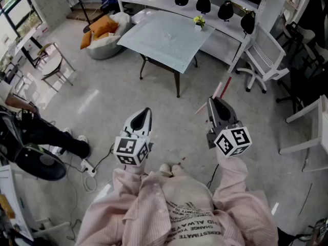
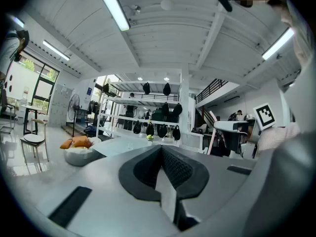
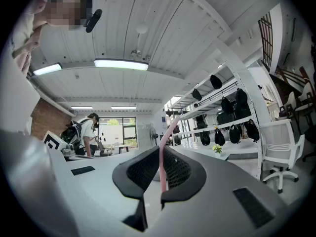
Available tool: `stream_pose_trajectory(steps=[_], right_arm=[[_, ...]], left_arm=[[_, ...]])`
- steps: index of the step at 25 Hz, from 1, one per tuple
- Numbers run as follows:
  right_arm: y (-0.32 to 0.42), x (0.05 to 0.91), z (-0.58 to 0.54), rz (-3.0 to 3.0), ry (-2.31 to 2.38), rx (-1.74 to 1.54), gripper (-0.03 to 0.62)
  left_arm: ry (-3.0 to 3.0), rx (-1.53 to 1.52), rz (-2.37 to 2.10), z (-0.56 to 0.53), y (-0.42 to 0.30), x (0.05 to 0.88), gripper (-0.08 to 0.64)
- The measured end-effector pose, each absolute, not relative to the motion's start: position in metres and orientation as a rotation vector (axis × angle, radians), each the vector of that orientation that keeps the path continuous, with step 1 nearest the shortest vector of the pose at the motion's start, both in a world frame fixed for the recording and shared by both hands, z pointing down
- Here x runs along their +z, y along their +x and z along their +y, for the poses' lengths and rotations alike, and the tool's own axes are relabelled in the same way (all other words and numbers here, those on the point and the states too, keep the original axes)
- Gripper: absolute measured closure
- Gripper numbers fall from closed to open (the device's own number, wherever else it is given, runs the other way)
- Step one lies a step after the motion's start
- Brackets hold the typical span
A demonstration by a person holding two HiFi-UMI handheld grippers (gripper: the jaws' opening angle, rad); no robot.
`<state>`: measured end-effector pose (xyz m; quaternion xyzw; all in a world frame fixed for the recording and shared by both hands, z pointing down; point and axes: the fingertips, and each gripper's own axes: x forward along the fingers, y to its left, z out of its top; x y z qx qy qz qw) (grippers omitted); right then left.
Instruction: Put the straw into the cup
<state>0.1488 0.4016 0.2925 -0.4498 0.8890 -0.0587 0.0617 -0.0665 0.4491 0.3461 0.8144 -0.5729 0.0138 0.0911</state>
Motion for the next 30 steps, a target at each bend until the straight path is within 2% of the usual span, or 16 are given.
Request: stream_pose_trajectory(steps=[30], right_arm=[[0.191, 0.308, 0.342, 2.678, -1.288, -0.187, 0.571]], left_arm=[[2.377, 0.016, -1.773, 0.4, -0.031, 0.357, 0.561]])
